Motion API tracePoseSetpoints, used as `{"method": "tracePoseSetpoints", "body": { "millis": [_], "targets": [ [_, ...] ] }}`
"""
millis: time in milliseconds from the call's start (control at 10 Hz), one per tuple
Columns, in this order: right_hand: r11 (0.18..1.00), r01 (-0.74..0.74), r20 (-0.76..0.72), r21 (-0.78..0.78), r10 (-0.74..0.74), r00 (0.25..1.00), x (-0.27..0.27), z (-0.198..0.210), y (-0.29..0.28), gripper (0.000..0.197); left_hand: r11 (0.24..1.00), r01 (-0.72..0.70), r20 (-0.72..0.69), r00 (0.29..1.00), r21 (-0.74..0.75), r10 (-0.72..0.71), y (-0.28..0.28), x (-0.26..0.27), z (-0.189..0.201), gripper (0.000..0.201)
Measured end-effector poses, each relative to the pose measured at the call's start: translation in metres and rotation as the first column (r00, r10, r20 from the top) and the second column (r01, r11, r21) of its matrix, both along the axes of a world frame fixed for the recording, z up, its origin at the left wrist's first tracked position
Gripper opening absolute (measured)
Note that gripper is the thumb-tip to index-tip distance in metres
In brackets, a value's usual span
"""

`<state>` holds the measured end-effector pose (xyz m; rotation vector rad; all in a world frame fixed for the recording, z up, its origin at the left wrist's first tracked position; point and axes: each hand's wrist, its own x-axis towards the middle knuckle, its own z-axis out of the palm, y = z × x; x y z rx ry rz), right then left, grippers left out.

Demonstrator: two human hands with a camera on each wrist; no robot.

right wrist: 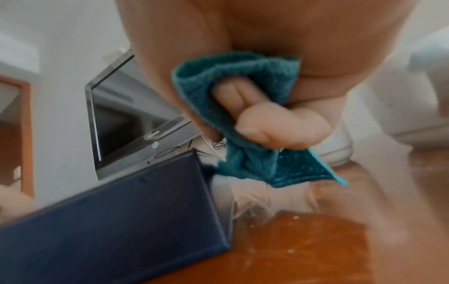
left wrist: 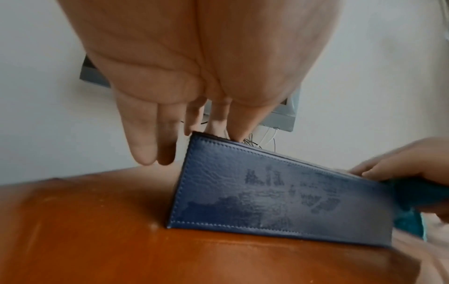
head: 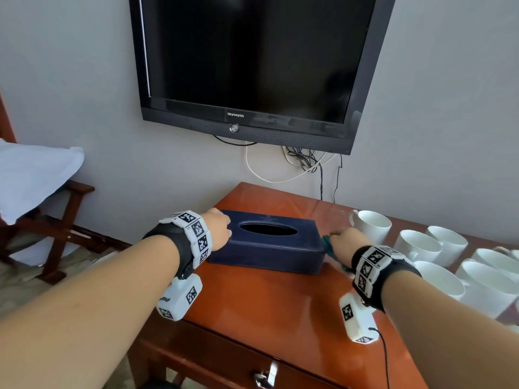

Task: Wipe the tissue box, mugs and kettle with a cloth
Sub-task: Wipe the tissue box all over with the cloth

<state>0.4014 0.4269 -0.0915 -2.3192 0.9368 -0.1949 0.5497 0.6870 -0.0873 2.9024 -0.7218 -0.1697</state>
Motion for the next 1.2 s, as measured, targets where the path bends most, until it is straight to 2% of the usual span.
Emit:
{"method": "tracePoseSetpoints", "body": {
  "millis": [100,200,300,400,500,600,700,1000,1100,1200],
  "targets": [
    [0.995,-0.066,-0.031,0.072,0.068,0.997,0.004,0.001,0.005,0.031,0.986,-0.119,-0.101,0.989,-0.117,0.107,0.005,0.000,-0.005,0.051],
    [0.985,-0.089,-0.037,0.147,0.096,0.995,0.002,-0.002,0.014,0.037,0.943,-0.237,-0.227,0.956,-0.234,0.184,0.007,0.001,-0.012,0.044],
    [0.983,-0.096,-0.021,0.154,0.101,0.995,0.003,-0.005,0.009,0.034,0.945,-0.231,-0.269,0.949,-0.231,0.166,0.011,-0.015,-0.001,0.047],
    [0.963,-0.096,0.104,0.252,0.072,0.992,0.004,-0.006,0.006,0.026,0.785,-0.408,-0.398,0.889,-0.465,0.227,0.011,-0.006,-0.003,0.041],
    [0.921,-0.180,0.297,0.344,0.075,0.952,0.011,0.005,0.009,0.025,0.639,-0.436,-0.396,0.892,-0.633,0.216,0.009,0.014,-0.003,0.036],
    [0.911,-0.257,0.347,0.322,0.139,0.927,0.023,0.019,0.014,0.034,0.581,-0.426,-0.386,0.901,-0.694,0.200,0.012,0.022,0.011,0.023],
    [0.925,-0.263,0.330,0.274,0.167,0.929,0.037,0.025,0.012,0.044,0.589,-0.373,-0.319,0.927,-0.717,0.198,0.008,0.037,0.014,0.013],
    [0.937,-0.189,0.262,0.294,0.111,0.959,0.081,0.007,-0.013,0.043,0.636,-0.298,-0.269,0.952,-0.712,0.146,-0.025,0.087,-0.008,0.024],
    [0.954,-0.153,0.195,0.257,0.104,0.975,0.098,-0.007,-0.018,0.042,0.656,-0.354,-0.371,0.921,-0.667,0.121,-0.039,0.110,-0.023,0.022],
    [0.974,-0.185,0.087,0.134,0.175,0.981,0.114,-0.018,-0.024,0.042,0.731,-0.357,-0.393,0.910,-0.582,0.132,-0.052,0.130,-0.034,0.032]
  ]
}}
